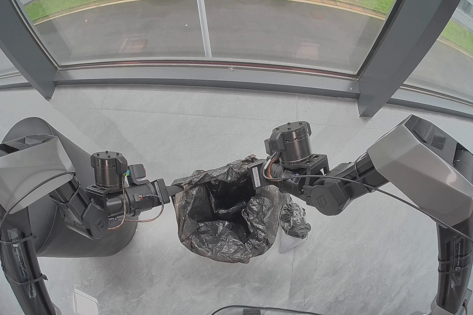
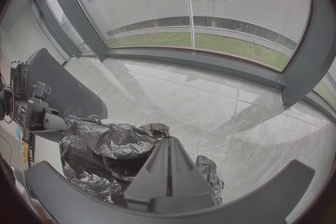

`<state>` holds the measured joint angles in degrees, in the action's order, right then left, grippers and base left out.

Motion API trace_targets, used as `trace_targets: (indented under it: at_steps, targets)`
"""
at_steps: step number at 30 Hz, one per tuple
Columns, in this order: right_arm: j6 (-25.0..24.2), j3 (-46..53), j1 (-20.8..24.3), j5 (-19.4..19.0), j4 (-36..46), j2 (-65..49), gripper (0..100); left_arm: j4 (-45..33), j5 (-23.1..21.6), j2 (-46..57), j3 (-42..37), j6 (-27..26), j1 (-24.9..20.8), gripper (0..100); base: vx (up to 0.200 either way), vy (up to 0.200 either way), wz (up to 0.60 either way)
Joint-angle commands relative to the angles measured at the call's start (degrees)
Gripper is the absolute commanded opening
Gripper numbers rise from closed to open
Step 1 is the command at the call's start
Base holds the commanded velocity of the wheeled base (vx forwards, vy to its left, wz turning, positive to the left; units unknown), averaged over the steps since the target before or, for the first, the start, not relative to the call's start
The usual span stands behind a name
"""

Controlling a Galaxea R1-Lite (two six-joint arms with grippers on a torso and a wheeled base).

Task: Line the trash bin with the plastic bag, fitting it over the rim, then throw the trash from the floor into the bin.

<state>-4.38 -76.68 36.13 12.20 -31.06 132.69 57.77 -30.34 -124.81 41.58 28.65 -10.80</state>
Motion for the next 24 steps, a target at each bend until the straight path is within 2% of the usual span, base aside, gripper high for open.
trace_targets:
  at_steps: [1, 9, 10, 24]
  targets:
    - [-0.11, -0.23, -0.1, 0.1, -0.05, 0.72, 0, -0.11, 0.11, -1.23, 0.87, 0.18, 0.61, 0, 0.0, 0.0, 0.0]
    - [0.07, 0.04, -0.36, 0.01, -1.72, 0.72, 0, -0.11, 0.02, -1.23, 0.96, 0.18, 0.69, 0, 0.0, 0.0, 0.0]
    - [0.16, 0.13, -0.36, 0.01, -2.07, 0.72, 100, -0.2, 0.02, -1.23, 0.96, 0.18, 0.69, 0, 0.0, 0.0, 0.0]
    - [-0.63, 0.39, -0.45, 0.01, -2.51, 0.46, 100, -0.11, 1.34, -0.7, 0.78, 0.88, 0.69, 0, 0.0, 0.0, 0.0]
